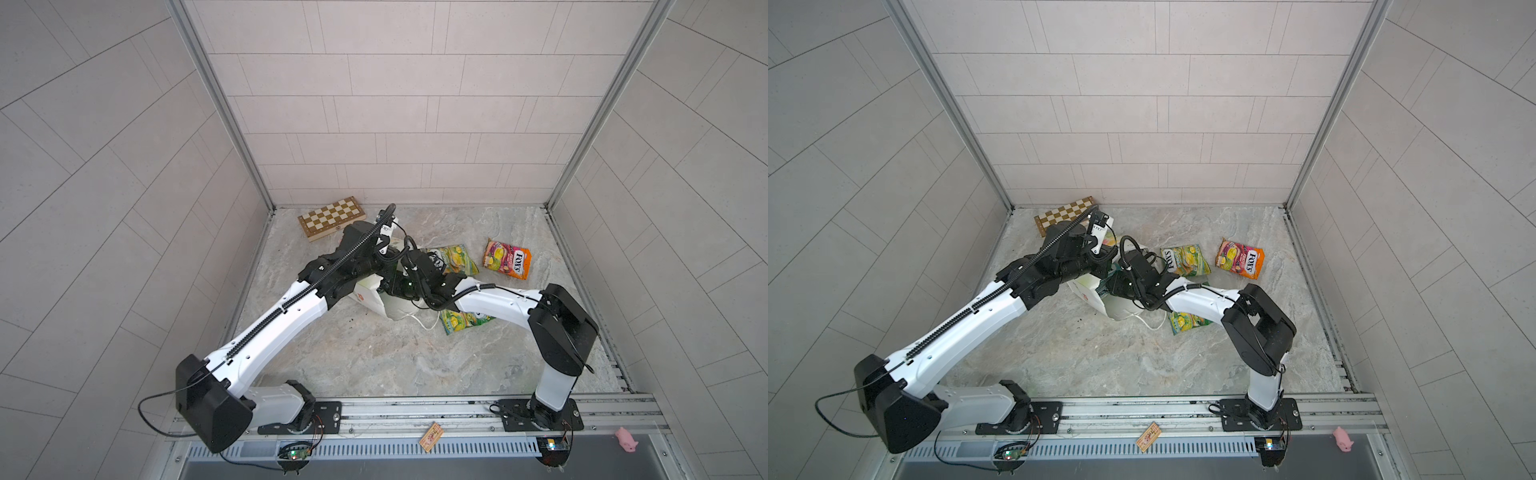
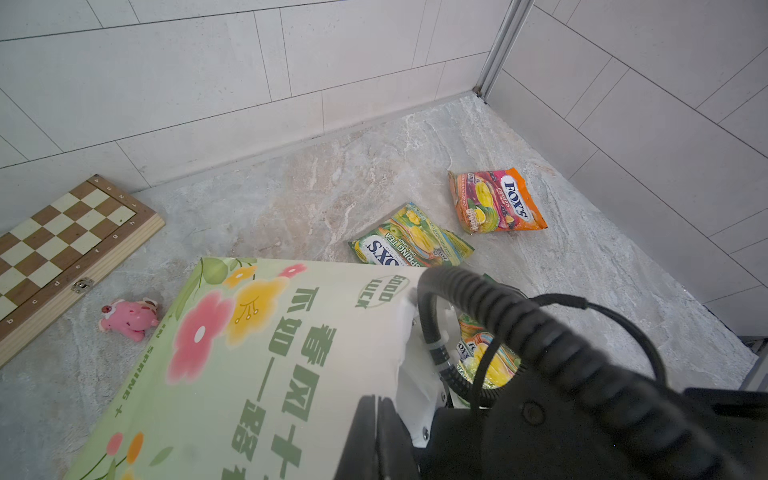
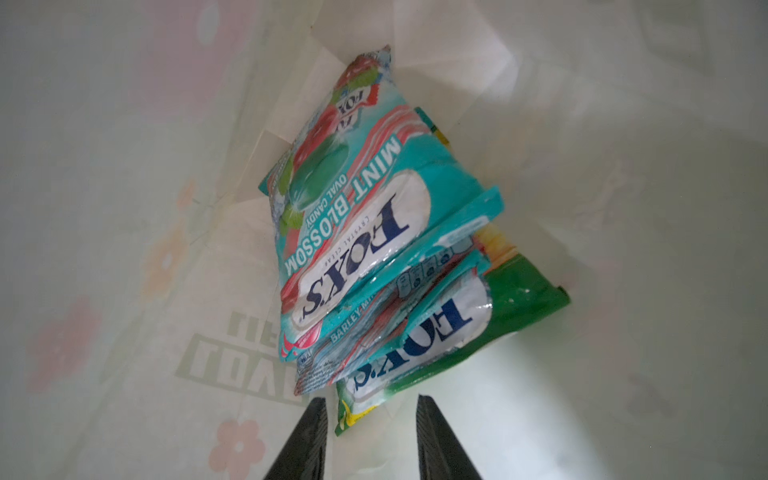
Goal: Take the snacks out of the paper bag
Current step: 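Move the right gripper back into the bag toward the mint packets, then close the right gripper on the teal Mint Blossom packet inside the bag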
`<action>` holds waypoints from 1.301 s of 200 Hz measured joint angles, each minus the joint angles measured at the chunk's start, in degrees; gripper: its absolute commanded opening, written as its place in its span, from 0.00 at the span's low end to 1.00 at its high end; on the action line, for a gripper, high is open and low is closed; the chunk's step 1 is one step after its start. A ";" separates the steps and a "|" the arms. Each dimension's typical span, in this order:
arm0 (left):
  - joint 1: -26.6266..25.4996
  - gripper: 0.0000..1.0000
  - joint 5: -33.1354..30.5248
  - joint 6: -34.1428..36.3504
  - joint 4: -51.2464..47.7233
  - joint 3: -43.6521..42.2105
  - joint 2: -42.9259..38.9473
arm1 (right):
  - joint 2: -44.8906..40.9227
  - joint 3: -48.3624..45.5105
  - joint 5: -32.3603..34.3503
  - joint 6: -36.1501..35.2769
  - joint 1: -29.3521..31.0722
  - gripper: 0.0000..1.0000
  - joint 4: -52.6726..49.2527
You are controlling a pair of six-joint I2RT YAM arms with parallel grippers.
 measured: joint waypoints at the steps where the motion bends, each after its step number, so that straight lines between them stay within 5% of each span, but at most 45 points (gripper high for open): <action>1: 0.00 0.00 0.00 0.00 0.00 0.00 0.00 | 0.07 0.04 0.07 0.02 0.00 0.36 0.00; 139: 0.04 0.00 0.11 -0.42 0.52 0.00 0.02 | 7.72 5.99 2.47 2.29 -0.72 0.32 0.20; 159: 0.07 0.00 0.04 -0.42 0.74 0.00 0.02 | 8.96 7.17 2.47 2.69 -0.76 0.26 0.31; 186: 0.13 0.00 -0.15 -0.42 0.79 0.00 0.07 | 10.86 8.17 2.05 2.97 -0.79 0.00 0.96; 260: 0.15 0.00 -1.62 -0.55 0.42 -0.04 0.55 | 8.41 4.61 0.98 0.00 -0.81 0.00 1.64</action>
